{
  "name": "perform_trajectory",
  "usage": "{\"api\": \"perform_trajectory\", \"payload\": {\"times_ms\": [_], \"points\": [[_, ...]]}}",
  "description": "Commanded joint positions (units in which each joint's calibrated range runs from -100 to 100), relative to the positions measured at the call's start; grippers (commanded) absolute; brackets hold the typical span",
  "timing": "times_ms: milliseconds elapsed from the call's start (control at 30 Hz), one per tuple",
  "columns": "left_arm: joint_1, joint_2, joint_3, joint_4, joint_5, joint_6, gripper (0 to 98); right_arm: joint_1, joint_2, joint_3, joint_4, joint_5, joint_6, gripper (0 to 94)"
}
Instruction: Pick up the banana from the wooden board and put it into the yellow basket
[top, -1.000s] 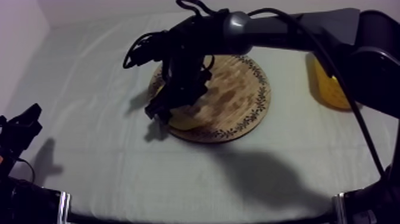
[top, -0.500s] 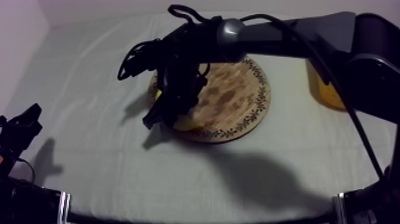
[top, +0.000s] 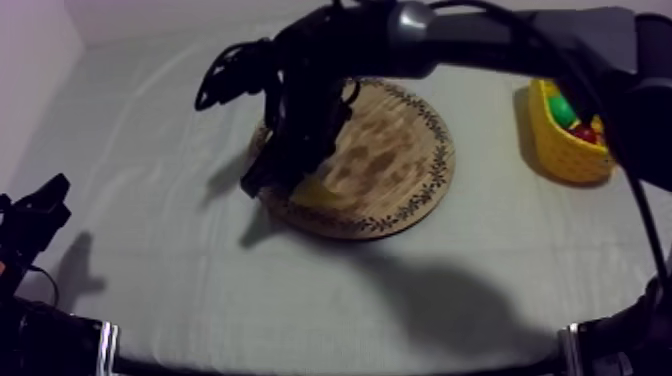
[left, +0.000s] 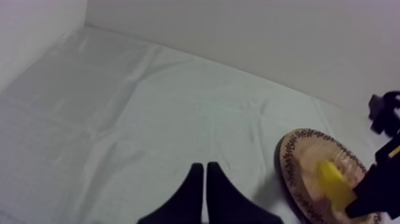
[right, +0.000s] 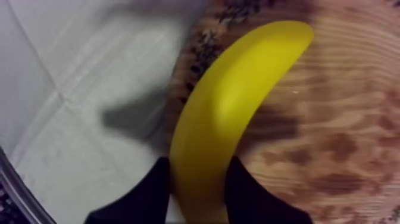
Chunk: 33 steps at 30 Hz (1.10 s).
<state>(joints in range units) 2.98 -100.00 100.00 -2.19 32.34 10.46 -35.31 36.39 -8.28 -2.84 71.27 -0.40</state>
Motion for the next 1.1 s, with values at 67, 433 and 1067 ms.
{"api": "perform_trajectory", "payload": {"times_ms": [67,433,1067], "points": [[0.02,0.00,0.00,0.02,0.00,0.02,0.1,1.82,-5.34,0.24,-0.25,1.03,1.03,15.7],[0.02,0.00,0.00,0.02,0.00,0.02,0.1,10.60,-17.87,1.89,1.44,3.72,2.83,13.9],[0.02,0.00,0.00,0.02,0.00,0.02,0.1,31.68,-31.92,15.86,2.30,1.86,7.60,14.6]]}}
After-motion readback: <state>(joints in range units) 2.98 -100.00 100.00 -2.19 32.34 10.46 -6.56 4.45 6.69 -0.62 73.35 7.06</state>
